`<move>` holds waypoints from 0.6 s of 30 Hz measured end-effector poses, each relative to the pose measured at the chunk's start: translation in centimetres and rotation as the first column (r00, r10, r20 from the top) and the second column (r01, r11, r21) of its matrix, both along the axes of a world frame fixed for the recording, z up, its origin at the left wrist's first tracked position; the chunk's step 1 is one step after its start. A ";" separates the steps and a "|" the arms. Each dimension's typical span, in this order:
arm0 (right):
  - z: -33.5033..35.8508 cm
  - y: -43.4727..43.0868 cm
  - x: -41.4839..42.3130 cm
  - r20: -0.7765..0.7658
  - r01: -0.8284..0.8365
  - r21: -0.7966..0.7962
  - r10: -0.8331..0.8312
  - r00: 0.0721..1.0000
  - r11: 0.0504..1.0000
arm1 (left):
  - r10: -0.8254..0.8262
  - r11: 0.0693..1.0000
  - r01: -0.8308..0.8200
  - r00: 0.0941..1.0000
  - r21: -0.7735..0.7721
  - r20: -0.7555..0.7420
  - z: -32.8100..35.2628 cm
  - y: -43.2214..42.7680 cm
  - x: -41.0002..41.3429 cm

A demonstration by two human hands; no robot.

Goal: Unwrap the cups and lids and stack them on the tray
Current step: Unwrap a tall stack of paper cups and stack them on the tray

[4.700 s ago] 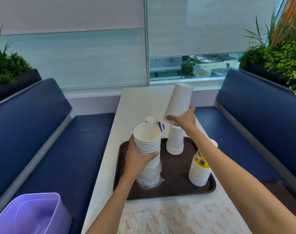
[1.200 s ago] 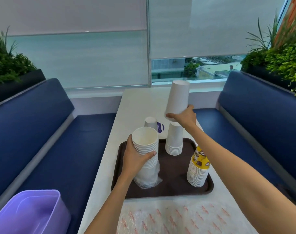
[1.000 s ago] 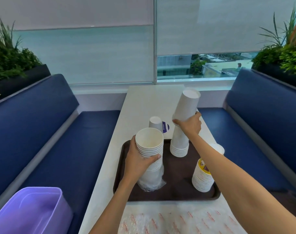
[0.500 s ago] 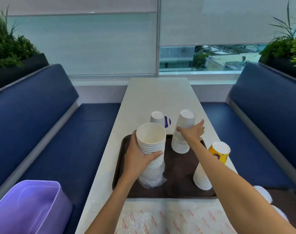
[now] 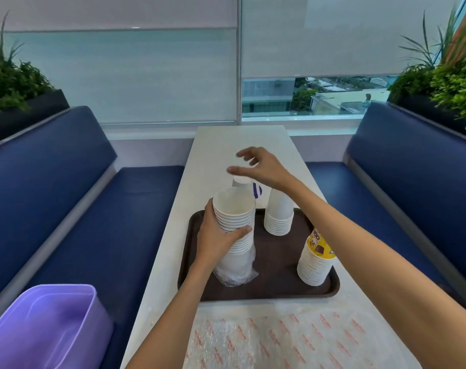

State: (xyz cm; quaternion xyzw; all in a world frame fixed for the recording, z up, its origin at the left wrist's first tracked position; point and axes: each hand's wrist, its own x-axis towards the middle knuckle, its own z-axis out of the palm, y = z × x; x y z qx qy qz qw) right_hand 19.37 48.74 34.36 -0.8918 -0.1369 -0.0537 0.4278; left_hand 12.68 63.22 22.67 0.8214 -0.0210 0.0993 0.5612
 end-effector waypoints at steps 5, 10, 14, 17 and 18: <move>0.2 1.5 -1.2 -0.352 -0.251 -0.345 0.123 0.928 0.904 | -0.007 1.000 0.007 1.000 -0.003 -0.007 0.2 0.0 -0.4; 0.0 2.1 -1.5 -0.334 -0.242 -0.507 0.071 0.940 0.827 | -0.008 1.000 0.008 1.000 0.004 0.001 0.0 0.0 -0.6; 0.1 2.5 -1.8 -0.312 -0.234 -0.585 0.051 0.949 0.777 | -0.006 1.000 0.006 1.000 -0.005 0.004 0.1 -0.1 -0.7; 0.2 2.7 -1.9 -0.299 -0.235 -0.589 0.063 0.952 0.773 | 0.000 1.000 0.000 1.000 -0.008 -0.005 0.0 -0.1 -0.6; 0.2 2.7 -1.9 -0.294 -0.238 -0.587 0.069 0.953 0.774 | 0.000 1.000 0.000 1.000 -0.007 -0.005 0.1 -0.1 -0.6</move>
